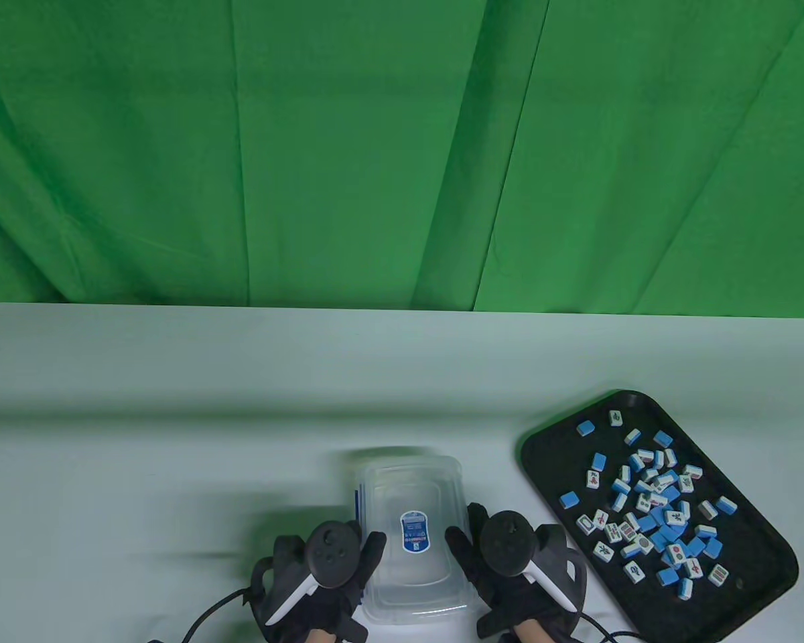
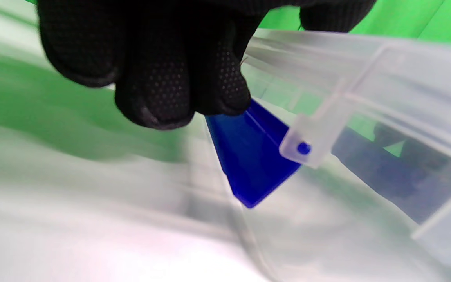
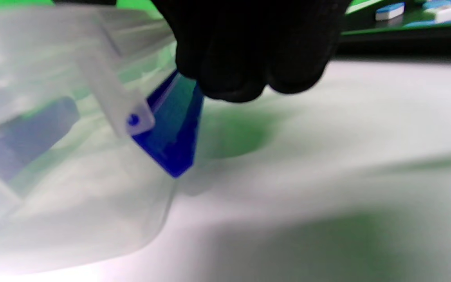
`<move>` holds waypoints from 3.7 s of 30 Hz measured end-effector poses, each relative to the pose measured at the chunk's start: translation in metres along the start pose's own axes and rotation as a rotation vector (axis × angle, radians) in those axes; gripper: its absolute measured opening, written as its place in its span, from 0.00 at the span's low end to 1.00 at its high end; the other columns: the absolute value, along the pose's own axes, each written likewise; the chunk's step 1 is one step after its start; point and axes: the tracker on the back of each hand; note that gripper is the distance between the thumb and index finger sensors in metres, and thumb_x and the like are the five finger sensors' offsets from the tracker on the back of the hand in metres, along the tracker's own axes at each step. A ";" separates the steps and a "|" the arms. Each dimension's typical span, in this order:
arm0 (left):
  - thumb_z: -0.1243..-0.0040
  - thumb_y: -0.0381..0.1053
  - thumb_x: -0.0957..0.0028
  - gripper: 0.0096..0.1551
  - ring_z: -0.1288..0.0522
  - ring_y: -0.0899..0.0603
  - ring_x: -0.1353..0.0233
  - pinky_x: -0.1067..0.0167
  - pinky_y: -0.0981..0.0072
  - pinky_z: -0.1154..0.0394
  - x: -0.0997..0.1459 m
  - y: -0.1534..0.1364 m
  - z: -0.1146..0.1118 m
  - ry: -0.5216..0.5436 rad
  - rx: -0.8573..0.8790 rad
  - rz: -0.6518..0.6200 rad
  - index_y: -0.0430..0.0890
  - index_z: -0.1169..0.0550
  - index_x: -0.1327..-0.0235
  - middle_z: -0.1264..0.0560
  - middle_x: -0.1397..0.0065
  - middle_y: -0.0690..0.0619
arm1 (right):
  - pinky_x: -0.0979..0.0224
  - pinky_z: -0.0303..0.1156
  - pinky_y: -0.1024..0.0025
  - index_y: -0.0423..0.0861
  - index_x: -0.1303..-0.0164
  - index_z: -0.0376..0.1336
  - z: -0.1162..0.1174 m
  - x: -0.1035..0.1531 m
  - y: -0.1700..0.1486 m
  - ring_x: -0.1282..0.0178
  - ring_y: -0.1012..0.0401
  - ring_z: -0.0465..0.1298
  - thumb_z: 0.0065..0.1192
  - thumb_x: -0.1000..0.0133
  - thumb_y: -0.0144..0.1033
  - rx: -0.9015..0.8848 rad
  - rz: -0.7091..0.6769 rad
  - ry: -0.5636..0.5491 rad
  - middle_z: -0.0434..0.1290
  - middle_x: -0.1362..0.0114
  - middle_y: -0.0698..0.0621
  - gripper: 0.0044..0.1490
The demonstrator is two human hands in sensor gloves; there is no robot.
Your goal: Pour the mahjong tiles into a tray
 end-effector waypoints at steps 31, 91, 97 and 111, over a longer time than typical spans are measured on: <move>0.58 0.64 0.31 0.41 0.14 0.41 0.55 0.54 0.47 0.21 0.001 0.001 0.000 0.036 -0.034 -0.001 0.33 0.23 0.29 0.13 0.53 0.47 | 0.37 0.77 0.58 0.43 0.13 0.56 0.002 0.001 -0.001 0.45 0.54 0.79 0.42 0.28 0.62 0.035 0.015 -0.047 0.74 0.33 0.47 0.43; 0.59 0.62 0.31 0.46 0.13 0.42 0.56 0.56 0.47 0.20 0.007 0.021 -0.004 0.021 -0.146 0.050 0.21 0.30 0.28 0.14 0.52 0.44 | 0.23 0.70 0.46 0.52 0.13 0.56 0.021 0.035 0.062 0.13 0.42 0.59 0.44 0.31 0.63 0.407 -0.305 -0.222 0.58 0.09 0.49 0.39; 0.59 0.56 0.30 0.42 0.13 0.42 0.58 0.57 0.48 0.20 0.008 0.030 -0.003 0.045 -0.204 0.063 0.19 0.28 0.30 0.14 0.55 0.43 | 0.23 0.70 0.46 0.52 0.13 0.56 0.022 0.035 0.062 0.13 0.42 0.59 0.44 0.31 0.63 0.406 -0.299 -0.226 0.58 0.09 0.49 0.39; 0.60 0.58 0.29 0.40 0.14 0.38 0.49 0.51 0.45 0.22 0.012 0.032 -0.003 0.117 -0.283 0.055 0.27 0.31 0.23 0.15 0.46 0.42 | 0.23 0.70 0.48 0.55 0.13 0.55 0.015 0.035 0.052 0.16 0.43 0.63 0.44 0.31 0.63 0.352 -0.320 -0.325 0.61 0.11 0.48 0.38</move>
Point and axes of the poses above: the tracker on the back of each hand, its own y axis roughly to the thumb side, its own x axis roughly from the fingertips to the wrist, z = x × y
